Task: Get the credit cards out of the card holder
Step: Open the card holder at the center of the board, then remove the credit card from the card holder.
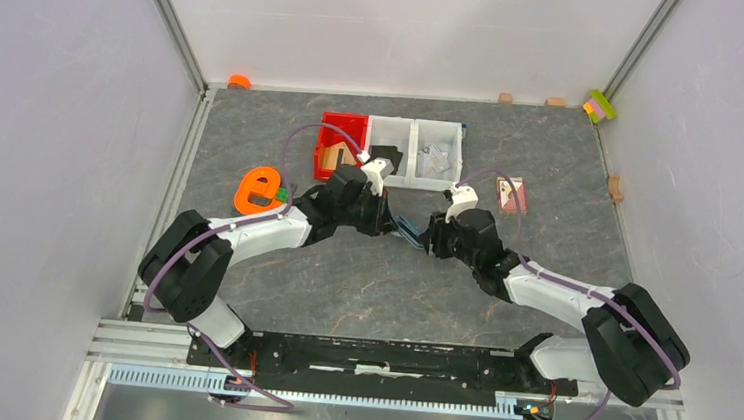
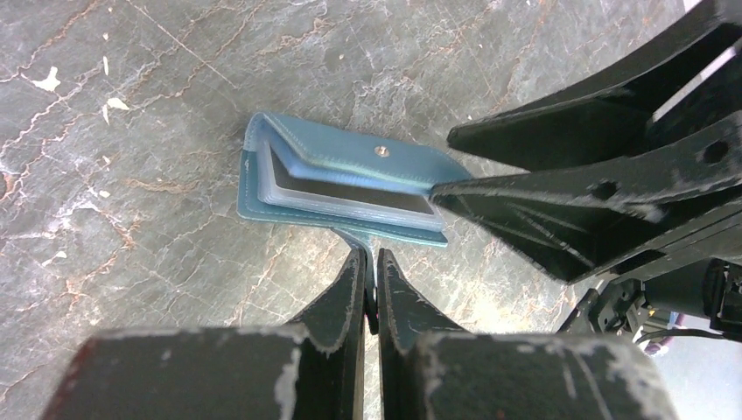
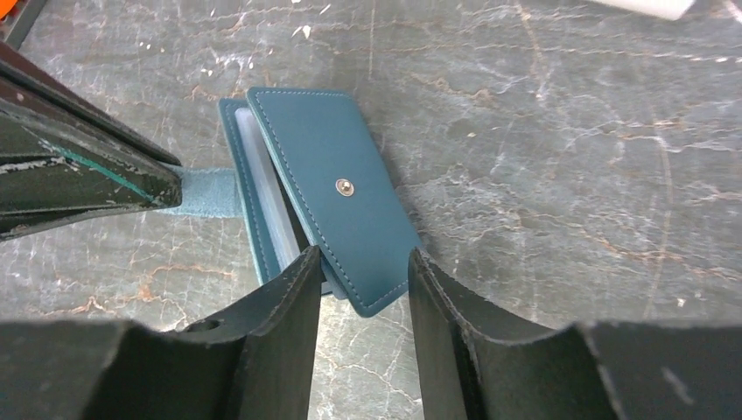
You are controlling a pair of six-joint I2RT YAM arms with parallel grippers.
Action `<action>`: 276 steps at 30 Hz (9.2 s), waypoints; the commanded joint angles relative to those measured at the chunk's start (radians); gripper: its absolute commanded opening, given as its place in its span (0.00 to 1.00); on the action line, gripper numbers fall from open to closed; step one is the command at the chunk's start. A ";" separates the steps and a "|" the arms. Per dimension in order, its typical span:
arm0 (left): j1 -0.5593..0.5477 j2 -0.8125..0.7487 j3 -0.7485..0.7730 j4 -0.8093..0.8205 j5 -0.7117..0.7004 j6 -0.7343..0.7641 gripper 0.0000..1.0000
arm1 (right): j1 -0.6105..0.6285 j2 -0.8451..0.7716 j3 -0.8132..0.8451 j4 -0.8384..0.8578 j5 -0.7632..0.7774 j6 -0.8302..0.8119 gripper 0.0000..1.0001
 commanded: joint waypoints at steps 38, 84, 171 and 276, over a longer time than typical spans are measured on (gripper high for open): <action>-0.003 0.127 0.178 -0.252 -0.142 0.133 0.03 | -0.003 0.063 0.085 -0.108 0.106 -0.078 0.72; -0.005 0.048 0.215 -0.403 -0.347 0.180 0.04 | -0.003 -0.012 0.020 0.007 -0.054 -0.056 0.80; 0.080 0.071 0.087 -0.132 0.086 0.004 0.93 | 0.068 0.297 0.247 -0.258 0.082 -0.091 0.98; 0.109 0.173 0.133 -0.229 -0.018 0.129 0.02 | -0.192 0.238 -0.025 0.186 -0.454 0.160 0.91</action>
